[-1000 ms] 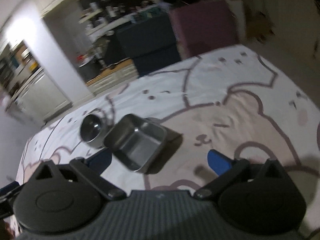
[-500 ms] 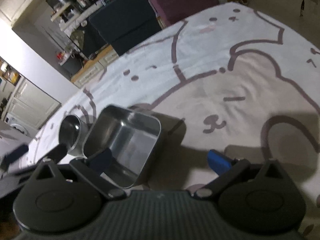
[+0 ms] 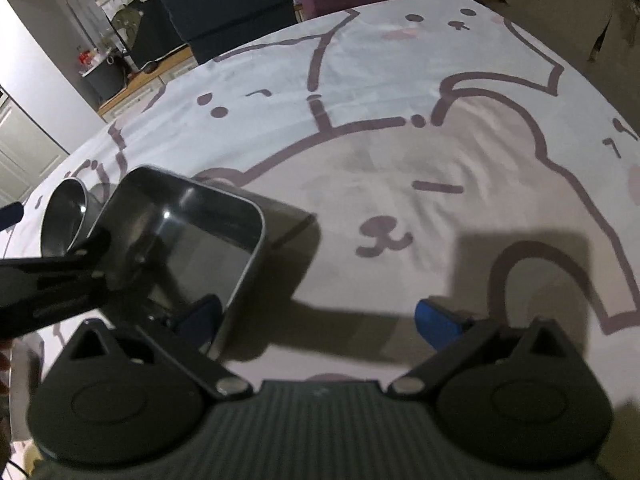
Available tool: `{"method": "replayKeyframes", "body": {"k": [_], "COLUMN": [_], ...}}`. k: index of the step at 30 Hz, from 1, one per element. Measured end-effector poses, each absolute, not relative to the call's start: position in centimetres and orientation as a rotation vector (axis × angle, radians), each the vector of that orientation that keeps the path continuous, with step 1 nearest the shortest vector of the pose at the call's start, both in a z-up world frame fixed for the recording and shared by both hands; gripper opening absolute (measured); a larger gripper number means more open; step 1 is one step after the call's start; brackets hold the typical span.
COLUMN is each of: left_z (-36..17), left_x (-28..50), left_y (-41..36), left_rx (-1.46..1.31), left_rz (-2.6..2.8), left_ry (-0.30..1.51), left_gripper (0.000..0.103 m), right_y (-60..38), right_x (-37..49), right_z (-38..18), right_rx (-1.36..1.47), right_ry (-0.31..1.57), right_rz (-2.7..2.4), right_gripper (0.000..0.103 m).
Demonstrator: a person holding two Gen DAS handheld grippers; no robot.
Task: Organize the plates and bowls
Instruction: 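Move both tools toward the stainless steel bowl and rectangular tray, then close both tools on opposite rims of the small steel tray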
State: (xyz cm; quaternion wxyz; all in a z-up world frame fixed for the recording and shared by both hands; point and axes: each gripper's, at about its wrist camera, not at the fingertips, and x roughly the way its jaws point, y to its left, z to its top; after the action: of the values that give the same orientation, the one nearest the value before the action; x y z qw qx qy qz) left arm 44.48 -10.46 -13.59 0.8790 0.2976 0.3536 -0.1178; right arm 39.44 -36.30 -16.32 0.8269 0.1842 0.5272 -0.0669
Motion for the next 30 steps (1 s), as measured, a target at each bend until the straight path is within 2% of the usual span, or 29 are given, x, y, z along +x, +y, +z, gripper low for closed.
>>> {"method": "replayKeyframes", "body": {"k": [4, 5, 8, 9, 10, 11, 12, 13, 14, 15, 16, 17, 19, 24, 30], "left_z": [-13.7, -13.7, -13.8, -13.8, -13.8, -13.7, -13.7, -13.7, -13.7, -13.7, -13.7, -13.7, -13.6, -11.9, -9.4], "left_x": [43.6, 43.4, 42.8, 42.7, 42.6, 42.5, 42.4, 42.3, 42.2, 42.2, 42.1, 42.0, 41.8, 40.3, 36.9], "left_y": [-10.7, -10.8, -10.6, -10.6, -10.5, -10.5, -10.4, -10.4, -10.4, -10.4, -10.5, -10.5, -10.3, -9.3, -10.2], "left_rx": [0.635, 0.631, 0.566, 0.534, 0.496, 0.467, 0.442, 0.418, 0.387, 0.361, 0.339, 0.329, 0.284, 0.113, -0.017], "left_rz": [-0.258, -0.26, -0.275, -0.278, -0.286, -0.291, -0.297, -0.306, -0.318, -0.327, -0.332, -0.327, -0.333, -0.362, -0.399], "left_ry": [0.741, 0.749, 0.794, 0.807, 0.82, 0.83, 0.84, 0.852, 0.868, 0.881, 0.892, 0.895, 0.911, 0.91, 0.888], "left_gripper": [0.102, 0.097, 0.073, 0.062, 0.057, 0.048, 0.037, 0.031, 0.019, 0.007, 0.006, 0.005, 0.003, 0.002, 0.004], "right_y": [-36.7, -36.7, -37.2, -37.3, -37.3, -37.3, -37.3, -37.2, -37.0, -36.8, -36.6, -36.5, -36.3, -36.5, -39.3], "right_x": [39.2, 39.1, 39.1, 39.0, 39.0, 39.0, 38.9, 38.9, 38.9, 38.8, 38.8, 38.9, 38.9, 38.8, 36.7], "right_z": [-15.9, -15.8, -15.6, -15.4, -15.3, -15.2, -15.0, -14.9, -14.8, -14.7, -14.6, -14.5, -14.4, -13.8, -10.6], "right_rx": [0.312, 0.297, 0.302, 0.318, 0.337, 0.351, 0.361, 0.365, 0.362, 0.355, 0.349, 0.354, 0.369, 0.346, 0.388], "right_ry": [1.101, 1.098, 1.089, 1.086, 1.082, 1.078, 1.074, 1.07, 1.066, 1.057, 1.048, 1.042, 1.033, 1.027, 0.926], "right_rz": [-0.137, -0.137, -0.117, -0.094, -0.07, -0.05, -0.028, -0.009, 0.005, 0.027, 0.052, 0.071, 0.111, 0.09, 0.083], "right_gripper": [0.102, 0.102, 0.095, 0.089, 0.081, 0.077, 0.069, 0.062, 0.058, 0.049, 0.039, 0.033, 0.01, 0.006, 0.003]}}
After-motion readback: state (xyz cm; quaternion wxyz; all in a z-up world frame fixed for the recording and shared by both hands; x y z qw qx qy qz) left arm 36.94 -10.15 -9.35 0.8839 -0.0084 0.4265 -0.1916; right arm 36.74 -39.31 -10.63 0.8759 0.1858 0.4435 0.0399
